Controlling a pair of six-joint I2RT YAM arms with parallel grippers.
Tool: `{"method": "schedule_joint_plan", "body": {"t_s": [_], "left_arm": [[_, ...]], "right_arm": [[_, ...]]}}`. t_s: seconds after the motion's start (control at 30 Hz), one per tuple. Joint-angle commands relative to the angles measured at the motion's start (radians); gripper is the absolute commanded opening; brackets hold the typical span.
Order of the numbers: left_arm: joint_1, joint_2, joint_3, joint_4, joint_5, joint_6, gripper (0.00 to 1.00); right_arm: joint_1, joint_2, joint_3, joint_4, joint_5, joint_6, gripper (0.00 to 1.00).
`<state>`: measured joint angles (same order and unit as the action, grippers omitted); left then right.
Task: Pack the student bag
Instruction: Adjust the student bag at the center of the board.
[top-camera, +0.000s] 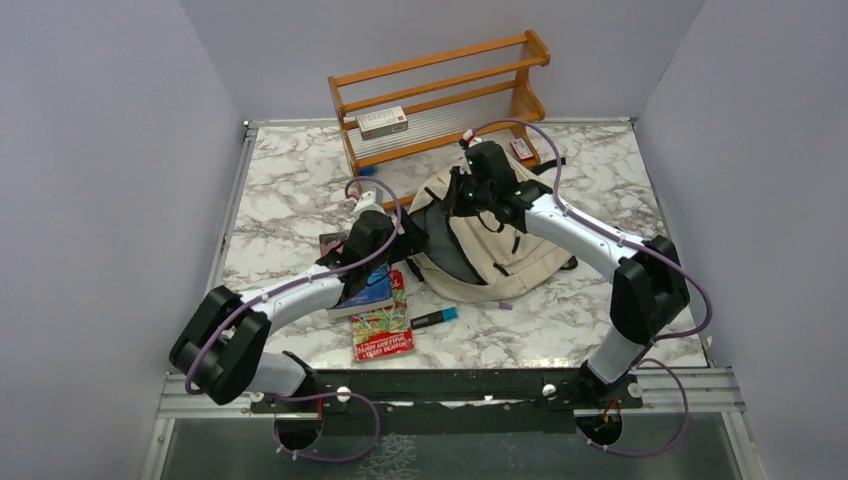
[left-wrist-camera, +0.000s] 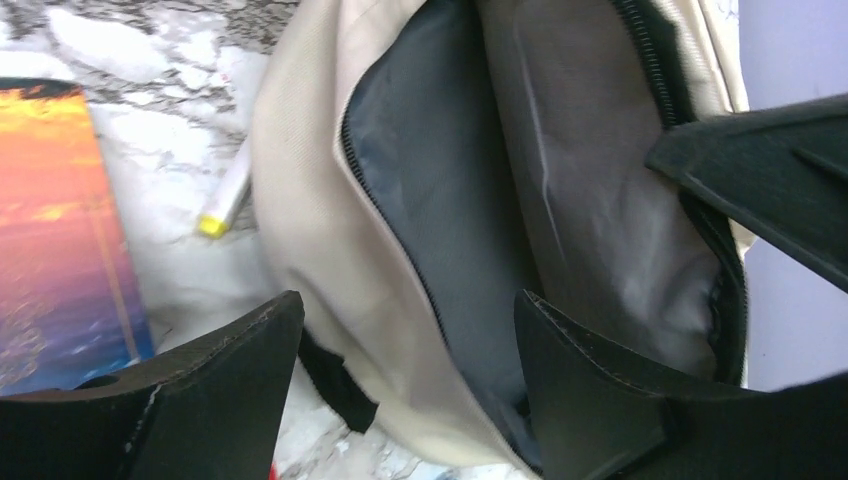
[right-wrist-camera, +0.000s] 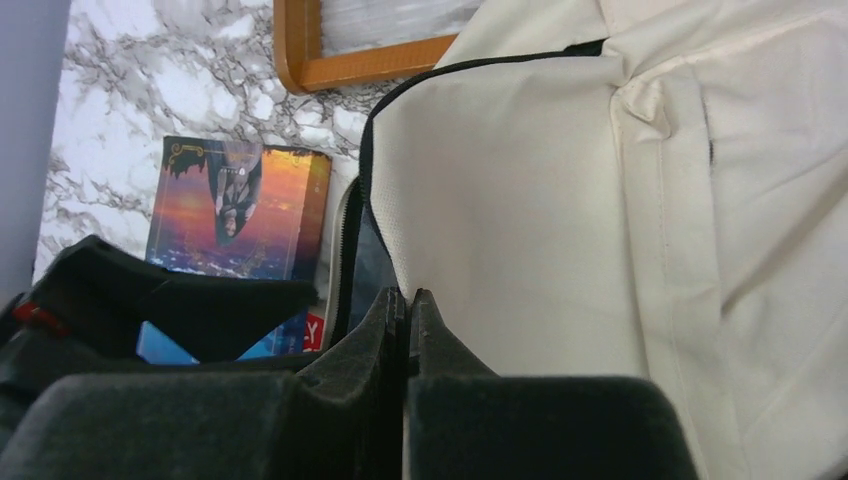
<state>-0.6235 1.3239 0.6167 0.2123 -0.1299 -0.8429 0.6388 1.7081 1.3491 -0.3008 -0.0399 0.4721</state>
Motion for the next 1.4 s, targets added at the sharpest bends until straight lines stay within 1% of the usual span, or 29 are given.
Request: {"method": "schedule_joint_plan", "body": {"t_s": [0.0,0.07,0.17,0.2,0.27,0.4,0.53,0.67,0.8,0.87,0.97,1.03,1.17,1.23,1.37], "left_arm": [[0.001,0.103,0.089,0.061,0.049,-0.019,0.78],[0.001,0.148,0.115,0.058,0.057,-0.014,0.77],[0.001,0.202,0.148,0.018,0.061,-0.007,0.66],[0.001,0.216,0.16,-0.001,0.061,0.0,0.59],[0.001,0.237,0.174,-0.024,0.063,0.01,0.5],[0.001,0.278,0.206,-0.036,0.115,0.053,0.21],[0.001,0.316,0.294,-0.119,0.129,0.114,0.0],[0.009,0.306,0.402,-0.205,0.119,0.186,0.0],[0.034,0.287,0.55,-0.336,0.109,0.283,0.0],[0.067,0.287,0.626,-0.39,0.142,0.319,0.0],[0.137,0.298,0.697,-0.459,0.235,0.369,0.0],[0.177,0.311,0.731,-0.507,0.257,0.418,0.0],[0.219,0.349,0.784,-0.604,0.307,0.536,0.0],[0.228,0.375,0.806,-0.653,0.325,0.594,0.0],[0.233,0.401,0.812,-0.691,0.328,0.653,0.0]], "right_arm": [[-0.013,-0.06,-0.019,0.011,-0.002,-0.023,0.01],[-0.014,-0.075,-0.026,0.011,-0.006,-0.023,0.01],[-0.018,-0.103,-0.031,0.005,0.007,-0.027,0.01],[-0.02,-0.113,-0.03,0.003,0.015,-0.032,0.01],[-0.025,-0.134,-0.025,-0.001,0.034,-0.044,0.01],[-0.04,-0.172,0.004,-0.013,0.076,-0.062,0.01],[-0.048,-0.209,0.051,-0.04,0.098,-0.084,0.01],[-0.061,-0.253,0.085,-0.07,0.153,-0.111,0.01],[-0.097,-0.294,0.106,-0.103,0.199,-0.139,0.01],[-0.137,-0.308,0.111,-0.131,0.188,-0.14,0.01],[-0.237,-0.333,0.091,-0.138,0.123,-0.123,0.01],[-0.314,-0.343,0.067,-0.14,0.071,-0.109,0.01],[-0.449,-0.321,0.026,-0.136,-0.007,-0.104,0.01],[-0.489,-0.289,0.016,-0.134,-0.018,-0.109,0.01],[-0.513,-0.214,0.008,-0.126,0.027,-0.129,0.01]]}}
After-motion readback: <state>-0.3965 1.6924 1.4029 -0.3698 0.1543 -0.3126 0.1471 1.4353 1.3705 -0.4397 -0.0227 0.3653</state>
